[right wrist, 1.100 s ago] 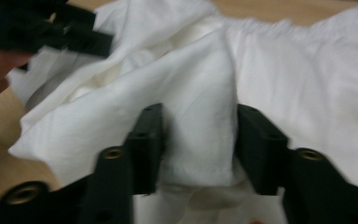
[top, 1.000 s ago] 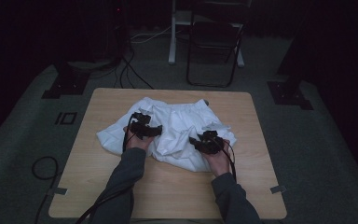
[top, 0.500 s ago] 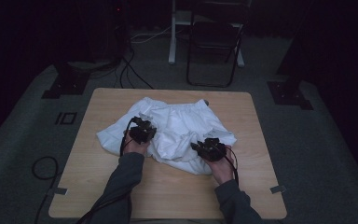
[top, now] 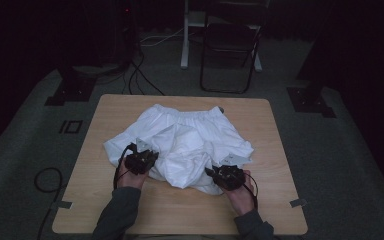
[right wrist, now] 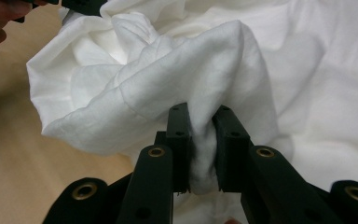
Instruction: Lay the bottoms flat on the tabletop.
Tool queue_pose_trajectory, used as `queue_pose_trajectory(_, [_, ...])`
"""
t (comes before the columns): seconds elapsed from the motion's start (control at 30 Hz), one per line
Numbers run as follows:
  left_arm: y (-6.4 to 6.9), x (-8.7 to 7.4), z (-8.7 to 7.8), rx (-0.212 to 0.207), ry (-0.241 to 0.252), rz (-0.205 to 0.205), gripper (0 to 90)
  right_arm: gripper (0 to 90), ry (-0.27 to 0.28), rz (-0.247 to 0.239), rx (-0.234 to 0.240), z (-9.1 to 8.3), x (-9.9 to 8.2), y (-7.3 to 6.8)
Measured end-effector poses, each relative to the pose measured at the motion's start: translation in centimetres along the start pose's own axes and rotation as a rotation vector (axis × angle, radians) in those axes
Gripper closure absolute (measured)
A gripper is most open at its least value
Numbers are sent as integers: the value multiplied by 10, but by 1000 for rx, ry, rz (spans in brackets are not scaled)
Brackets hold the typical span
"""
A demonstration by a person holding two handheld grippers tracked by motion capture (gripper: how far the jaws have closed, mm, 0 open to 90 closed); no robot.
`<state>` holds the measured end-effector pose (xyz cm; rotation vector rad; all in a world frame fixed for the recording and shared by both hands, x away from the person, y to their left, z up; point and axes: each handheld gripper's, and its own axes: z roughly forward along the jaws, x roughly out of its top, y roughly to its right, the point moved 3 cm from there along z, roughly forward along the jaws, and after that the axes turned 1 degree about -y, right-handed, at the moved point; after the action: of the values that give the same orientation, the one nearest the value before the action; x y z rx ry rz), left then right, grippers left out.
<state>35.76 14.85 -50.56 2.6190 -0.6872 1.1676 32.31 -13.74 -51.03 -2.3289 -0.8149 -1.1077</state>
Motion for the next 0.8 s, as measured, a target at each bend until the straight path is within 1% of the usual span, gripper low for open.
queue_pose_trajectory(0.03, [1, -4, -3, -3, 3, -3, 818, 784, -4, -3, 8, -2, -6, -7])
queue_pose_trajectory(0.07, [4, -12, -9, -9, 2, -1, 818, 784, -6, -7, 11, -4, -9, -10])
queue_pose_trajectory(0.1, [4, -12, -9, -9, 2, -1, 818, 784, -6, -7, 11, -4, -9, -10])
queue_pose_trajectory(0.13, [6, -20, -13, -14, 2, -3, 817, 785, -8, -10, 20, -6, -15, -16])
queue_pose_trajectory(0.17, [7, -23, -15, -19, 1, -9, 817, 785, -10, -12, 25, -7, -17, -19])
queue_pose_trajectory(0.2, [7, -23, -15, -19, 1, -9, 816, 785, -12, -18, 27, -9, -20, -22])
queue_pose_trajectory(0.33, [9, -36, -22, -24, -4, -14, 815, 786, -19, -26, 40, -13, -30, -31])
queue_pose_trajectory(0.4, [11, -45, -24, -23, -21, -3, 813, 786, -28, -31, 45, -14, -35, -34])
queue_pose_trajectory(0.43, [11, -45, -24, -23, -21, -3, 812, 786, -29, -31, 50, -14, -37, -36])
queue_pose_trajectory(0.47, [11, -51, -25, -28, -25, -10, 812, 786, -32, -30, 52, -15, -39, -37])
queue_pose_trajectory(0.5, [11, -51, -25, -28, -25, -10, 812, 786, -32, -29, 53, -15, -42, -38])
queue_pose_trajectory(0.57, [11, -56, -23, -29, -32, -16, 812, 787, -36, -28, 57, -15, -43, -39])
queue_pose_trajectory(0.6, [11, -58, -22, -31, -38, -14, 811, 785, -38, -27, 61, -15, -46, -40])
queue_pose_trajectory(0.7, [10, -66, -16, -31, -54, -5, 811, 771, -33, -26, 65, -18, -45, -40])
queue_pose_trajectory(0.73, [10, -66, -16, -31, -54, -5, 811, 771, -33, -26, 65, -18, -45, -40])
queue_pose_trajectory(0.77, [9, -67, -16, -33, -57, -6, 810, 715, -21, -27, 63, -21, -43, -38])
queue_pose_trajectory(0.8, [8, -69, -16, -33, -57, -11, 809, 681, -13, -26, 57, -24, -41, -37])
